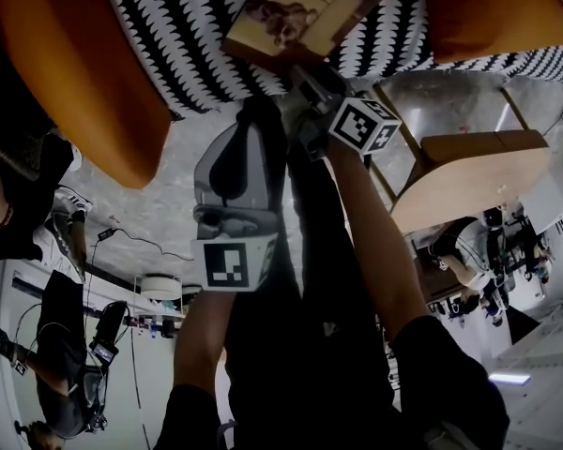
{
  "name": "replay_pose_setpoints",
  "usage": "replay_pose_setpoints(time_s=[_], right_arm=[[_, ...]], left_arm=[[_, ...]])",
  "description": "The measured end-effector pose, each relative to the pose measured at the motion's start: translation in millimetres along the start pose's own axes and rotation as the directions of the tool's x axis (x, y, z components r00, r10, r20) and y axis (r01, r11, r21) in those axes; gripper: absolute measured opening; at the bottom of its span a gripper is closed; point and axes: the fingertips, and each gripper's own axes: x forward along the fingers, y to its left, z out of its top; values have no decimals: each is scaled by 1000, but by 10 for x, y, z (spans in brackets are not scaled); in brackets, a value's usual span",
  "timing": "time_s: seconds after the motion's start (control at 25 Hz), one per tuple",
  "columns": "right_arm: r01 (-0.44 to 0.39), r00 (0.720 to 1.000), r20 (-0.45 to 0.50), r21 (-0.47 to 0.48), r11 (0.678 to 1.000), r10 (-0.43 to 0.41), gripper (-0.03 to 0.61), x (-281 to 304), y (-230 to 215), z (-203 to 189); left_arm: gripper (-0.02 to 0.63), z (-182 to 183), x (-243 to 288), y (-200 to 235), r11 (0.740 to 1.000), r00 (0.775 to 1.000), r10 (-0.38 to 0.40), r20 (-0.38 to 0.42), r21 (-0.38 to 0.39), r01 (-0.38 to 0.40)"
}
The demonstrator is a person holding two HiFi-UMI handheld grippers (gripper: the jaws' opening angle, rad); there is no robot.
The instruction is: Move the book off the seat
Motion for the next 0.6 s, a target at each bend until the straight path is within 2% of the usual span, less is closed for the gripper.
replay_pose_setpoints(time_s=[0.2,0.6], right_arm=[[15,1000,-1,21,1000,-15,233,-51,48,17],[10,1000,21,-22,1000,-10,202,-105,293,89]], left_arm=[[6,40,-73,-8,1000,1000,12,6,-8,-12],[6,141,-272,23,1000,999,20,44,-9,-19]])
